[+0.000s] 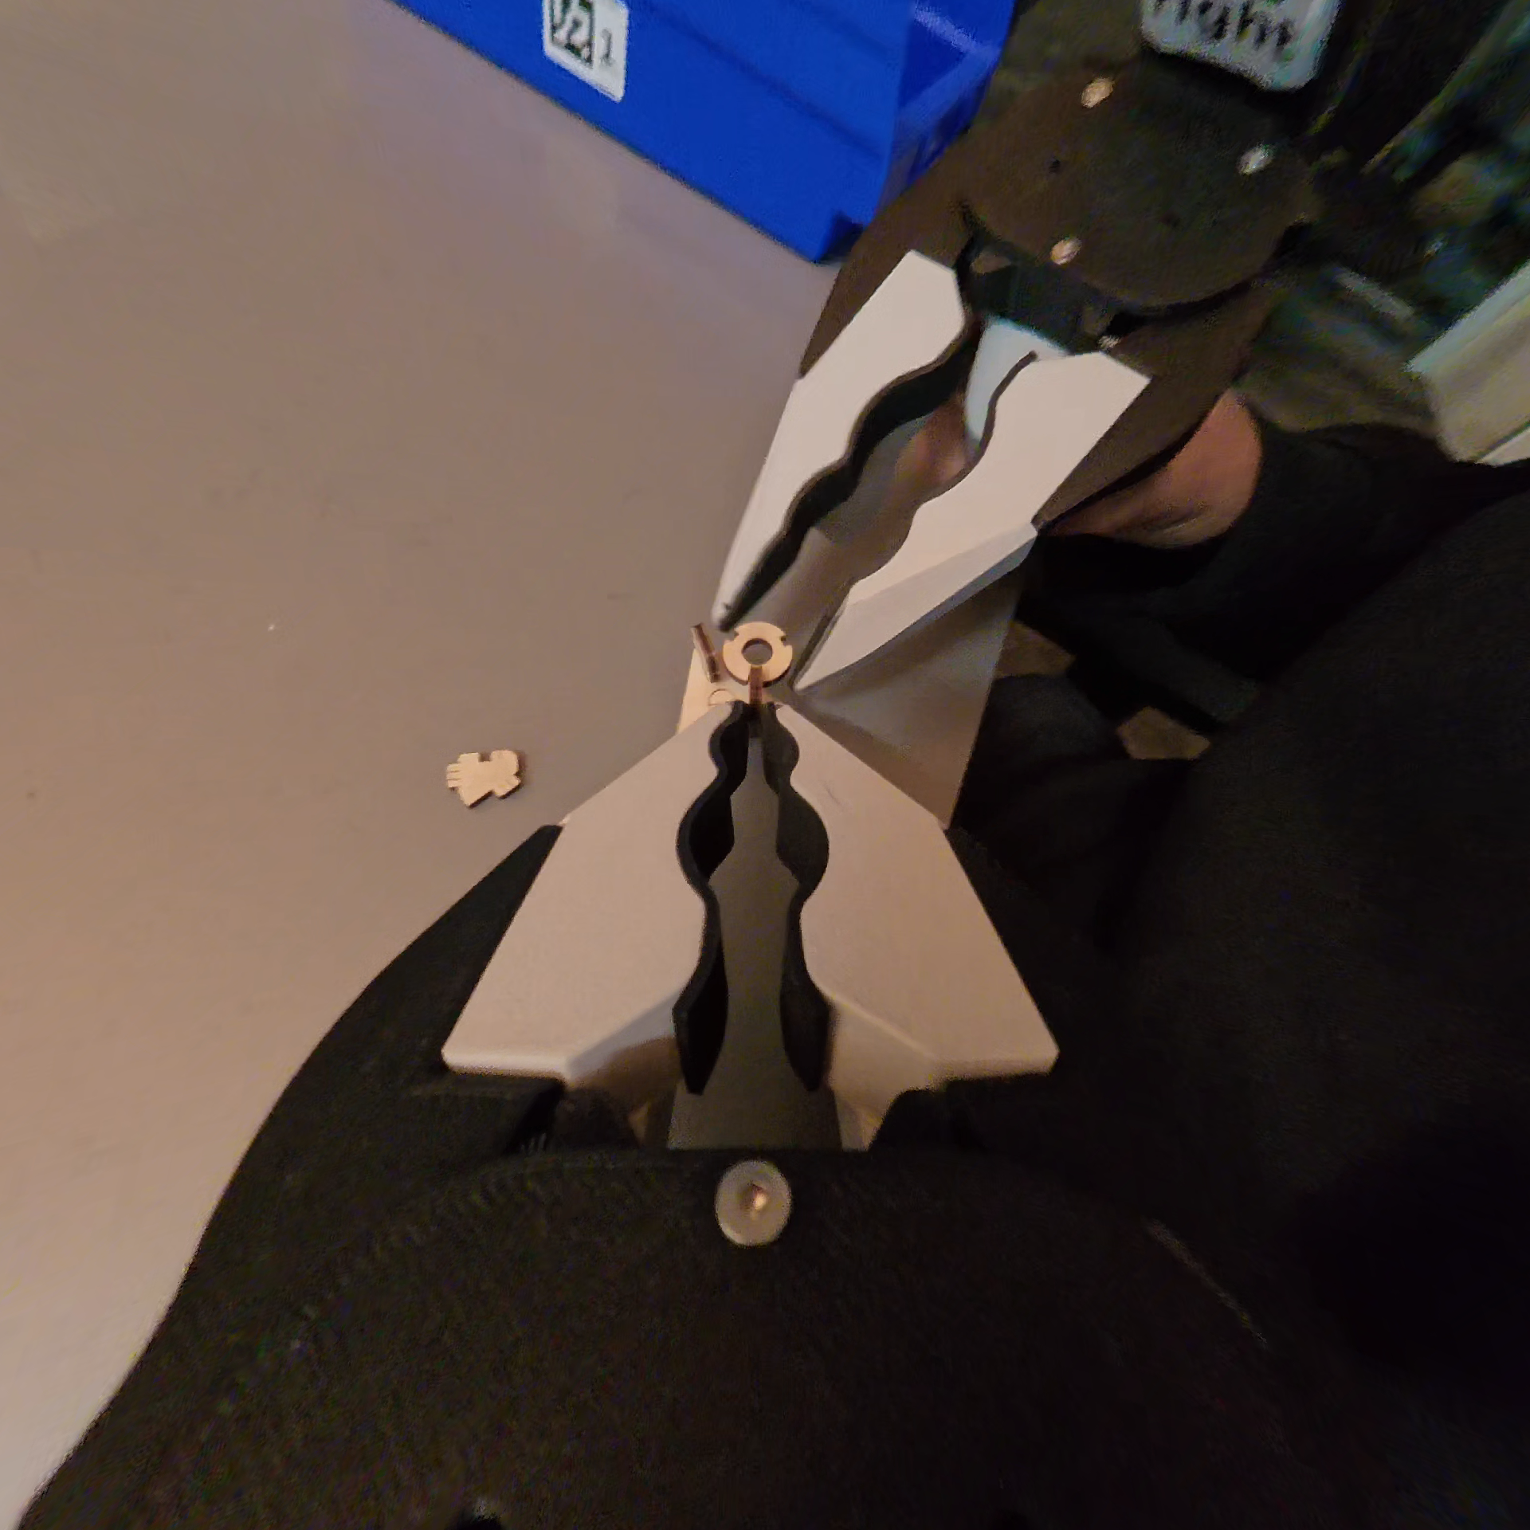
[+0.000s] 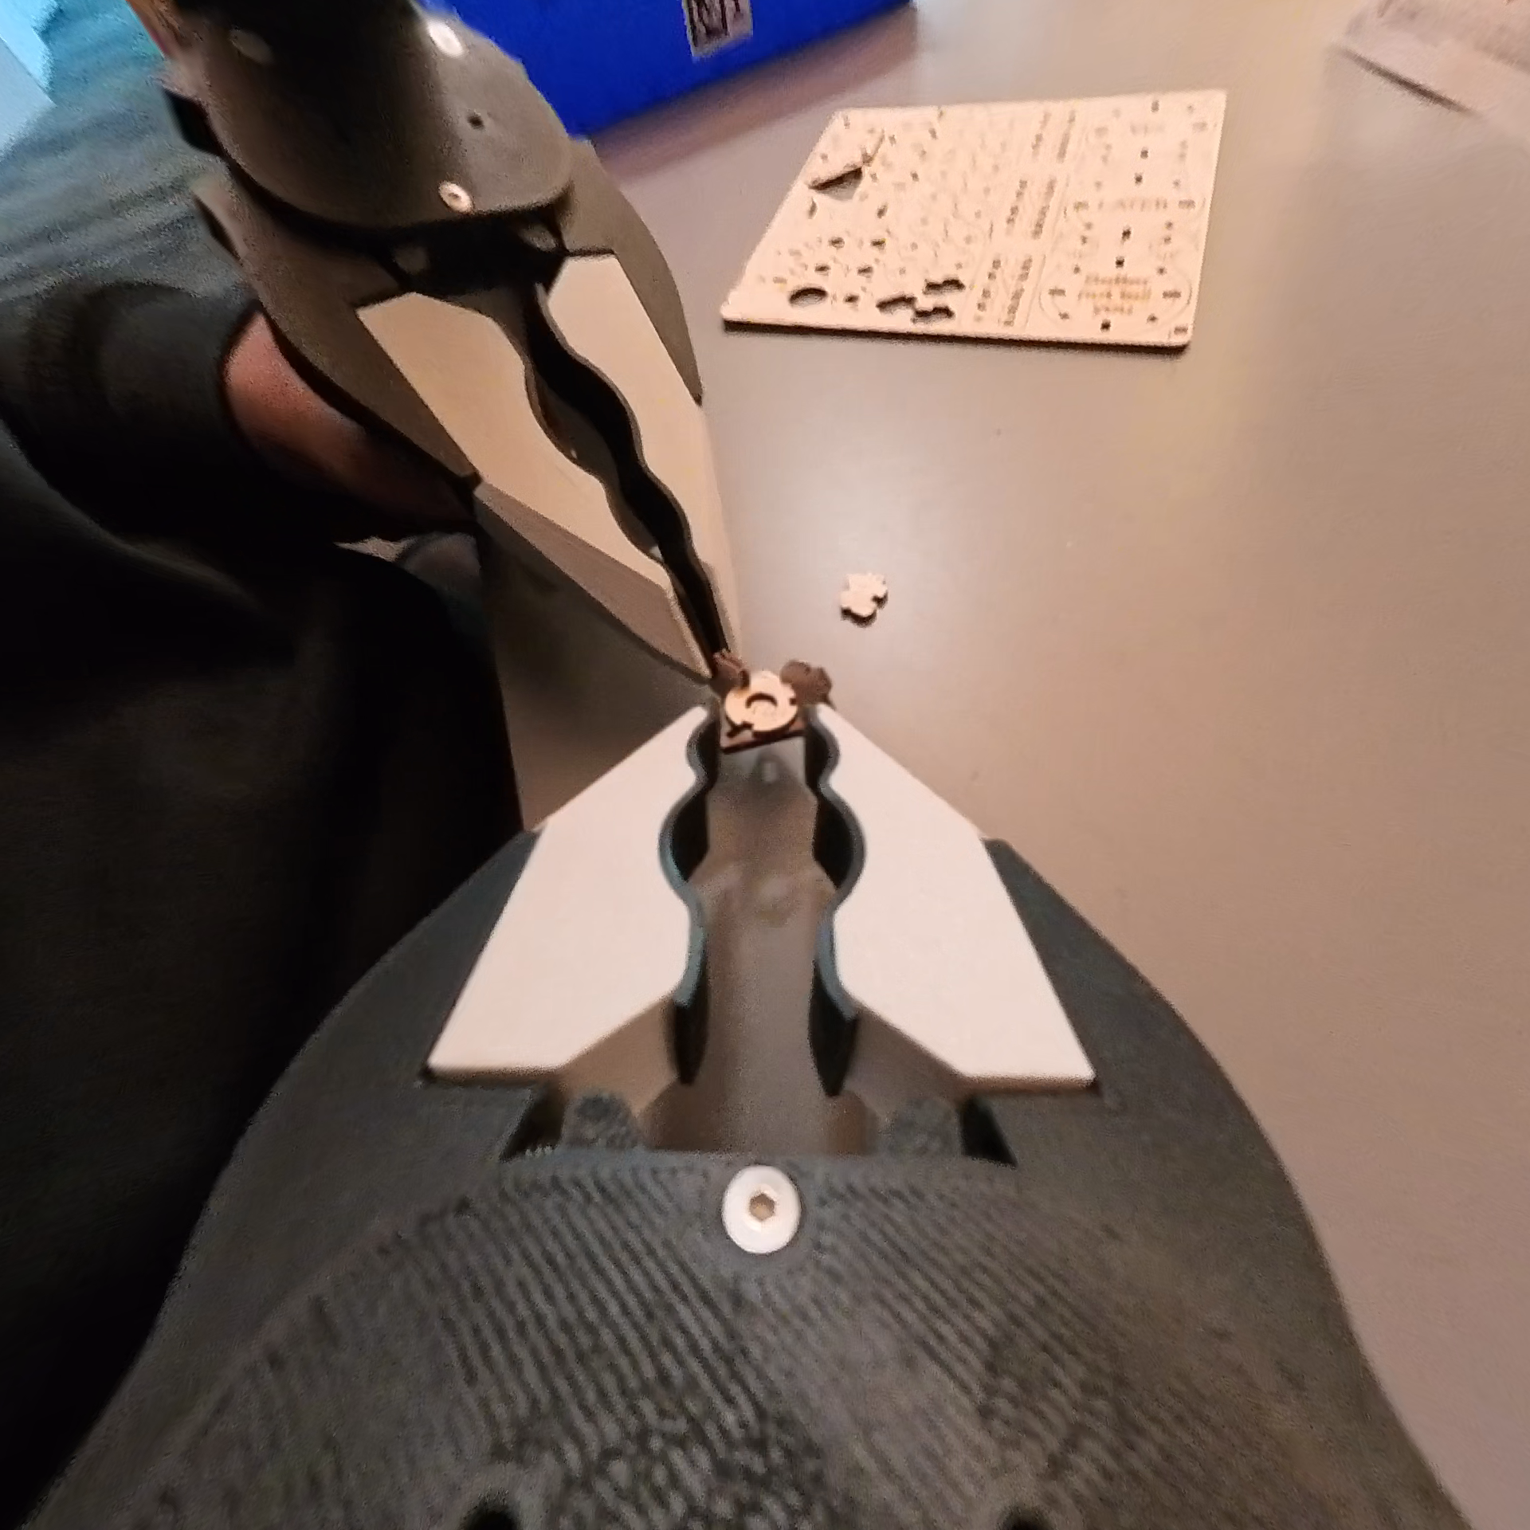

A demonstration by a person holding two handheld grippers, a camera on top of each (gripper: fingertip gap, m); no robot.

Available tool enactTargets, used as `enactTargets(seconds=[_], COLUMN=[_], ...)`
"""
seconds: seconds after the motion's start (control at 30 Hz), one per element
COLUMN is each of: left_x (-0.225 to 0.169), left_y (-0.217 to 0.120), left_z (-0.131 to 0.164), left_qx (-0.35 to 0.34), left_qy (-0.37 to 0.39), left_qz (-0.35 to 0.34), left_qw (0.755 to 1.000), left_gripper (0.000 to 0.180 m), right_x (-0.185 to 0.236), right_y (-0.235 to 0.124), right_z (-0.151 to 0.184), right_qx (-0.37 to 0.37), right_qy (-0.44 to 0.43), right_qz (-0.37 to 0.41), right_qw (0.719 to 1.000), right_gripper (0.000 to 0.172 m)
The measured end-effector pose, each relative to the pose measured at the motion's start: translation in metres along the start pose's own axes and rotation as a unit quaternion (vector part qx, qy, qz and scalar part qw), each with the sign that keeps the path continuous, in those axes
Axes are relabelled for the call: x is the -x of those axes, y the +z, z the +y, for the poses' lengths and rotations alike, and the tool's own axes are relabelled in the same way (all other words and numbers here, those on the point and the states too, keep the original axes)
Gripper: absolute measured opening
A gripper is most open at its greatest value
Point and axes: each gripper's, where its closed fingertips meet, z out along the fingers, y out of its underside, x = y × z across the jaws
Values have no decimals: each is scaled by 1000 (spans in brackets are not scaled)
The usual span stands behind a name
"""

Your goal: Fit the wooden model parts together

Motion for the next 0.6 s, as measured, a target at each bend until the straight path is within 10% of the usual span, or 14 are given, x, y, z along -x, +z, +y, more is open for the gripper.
enactTargets(seconds=[0.6], left_x=[-6], left_y=[7], left_z=[11], left_qx=[35], left_qy=[9], left_qz=[10], left_qw=[999], left_gripper=[0], right_x=[0], right_y=[-2], right_z=[11], right_qx=[40], right_qy=[-24], right_qz=[22], right_qw=[999], right_gripper=[15])
